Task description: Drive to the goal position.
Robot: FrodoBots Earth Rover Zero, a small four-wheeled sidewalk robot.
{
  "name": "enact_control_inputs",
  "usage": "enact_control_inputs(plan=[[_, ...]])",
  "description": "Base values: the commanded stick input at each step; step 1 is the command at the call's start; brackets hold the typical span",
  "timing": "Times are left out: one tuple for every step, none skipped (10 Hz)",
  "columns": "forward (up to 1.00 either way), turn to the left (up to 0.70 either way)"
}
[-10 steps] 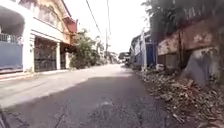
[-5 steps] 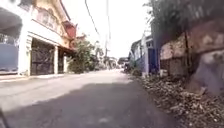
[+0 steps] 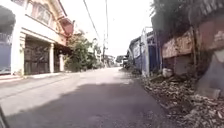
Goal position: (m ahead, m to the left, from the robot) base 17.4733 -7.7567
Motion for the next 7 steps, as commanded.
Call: enact_control_inputs(plan=[[0.7,0.0],[0.7,0.0],[0.7,0.0],[0.7,0.0],[0.7,0.0],[0.7,0.0],[0.7,0.0]])
